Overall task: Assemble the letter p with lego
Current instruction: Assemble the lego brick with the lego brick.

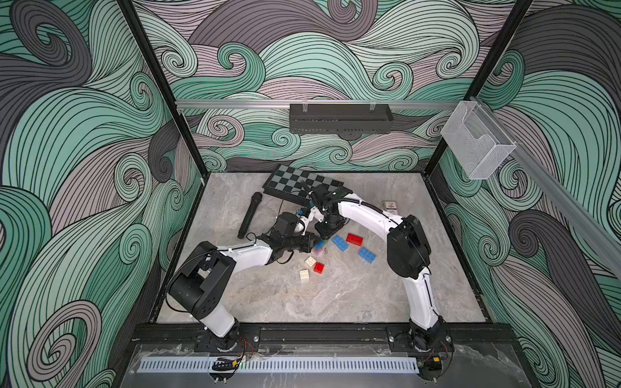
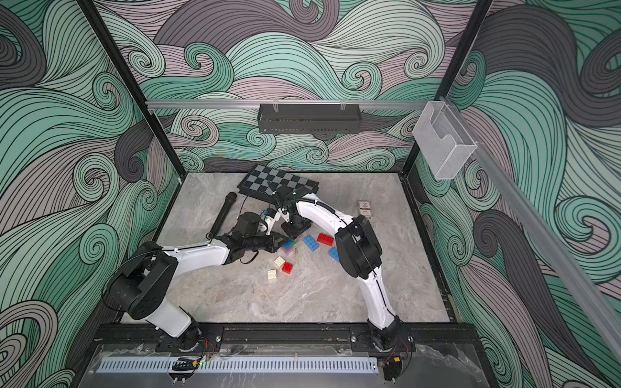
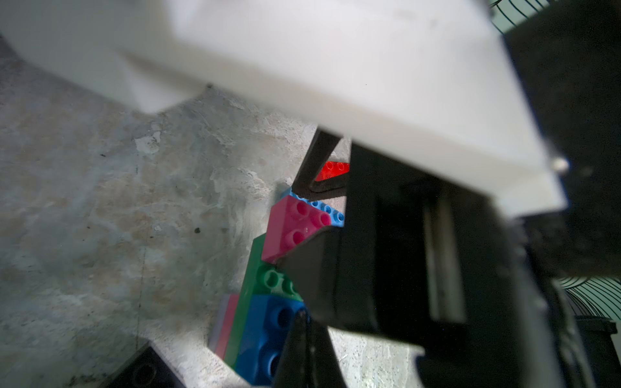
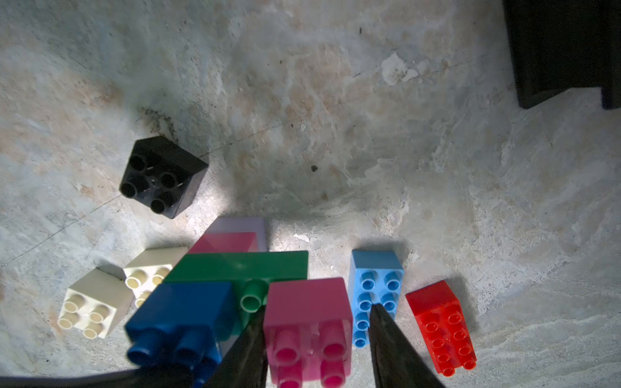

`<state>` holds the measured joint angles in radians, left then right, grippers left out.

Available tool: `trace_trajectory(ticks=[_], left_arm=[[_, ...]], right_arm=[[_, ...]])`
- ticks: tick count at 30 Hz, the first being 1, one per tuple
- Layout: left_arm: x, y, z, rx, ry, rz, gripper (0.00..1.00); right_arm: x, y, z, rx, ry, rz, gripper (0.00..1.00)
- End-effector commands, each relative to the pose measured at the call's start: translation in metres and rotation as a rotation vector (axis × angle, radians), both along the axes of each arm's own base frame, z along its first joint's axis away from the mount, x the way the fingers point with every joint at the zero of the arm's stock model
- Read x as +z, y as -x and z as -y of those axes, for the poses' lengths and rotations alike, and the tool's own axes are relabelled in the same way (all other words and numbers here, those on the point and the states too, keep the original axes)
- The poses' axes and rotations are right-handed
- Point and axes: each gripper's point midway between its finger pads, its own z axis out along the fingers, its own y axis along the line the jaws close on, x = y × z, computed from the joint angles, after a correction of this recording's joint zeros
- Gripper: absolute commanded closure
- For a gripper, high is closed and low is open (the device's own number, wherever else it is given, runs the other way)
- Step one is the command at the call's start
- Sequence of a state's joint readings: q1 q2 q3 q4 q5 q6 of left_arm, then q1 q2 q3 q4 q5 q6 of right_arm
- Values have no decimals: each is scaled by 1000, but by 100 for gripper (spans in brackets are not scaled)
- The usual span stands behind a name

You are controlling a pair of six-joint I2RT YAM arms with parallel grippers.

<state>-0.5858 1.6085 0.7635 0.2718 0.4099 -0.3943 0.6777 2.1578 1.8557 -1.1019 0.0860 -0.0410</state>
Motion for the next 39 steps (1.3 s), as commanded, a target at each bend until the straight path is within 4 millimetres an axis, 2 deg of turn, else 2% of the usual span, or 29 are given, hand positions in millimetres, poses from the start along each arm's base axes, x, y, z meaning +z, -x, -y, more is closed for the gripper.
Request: trace_trajectory(ticks=[1,19,33,39], left_arm=[[-57,28,-20,10,-133,-179,100],[-58,29,-19,7,-131,-184,100],[-58,28,-20,9,-131,-181,100],[-58,29,-20,10,-133,-182,100]], right_arm=[[-17,30,5,16,49,-117,51],[-7,30,-1,12,13,-111,50],[10,27,-6,0,-27,-81,50],[11,25,-2,-10,-24,-76,50]])
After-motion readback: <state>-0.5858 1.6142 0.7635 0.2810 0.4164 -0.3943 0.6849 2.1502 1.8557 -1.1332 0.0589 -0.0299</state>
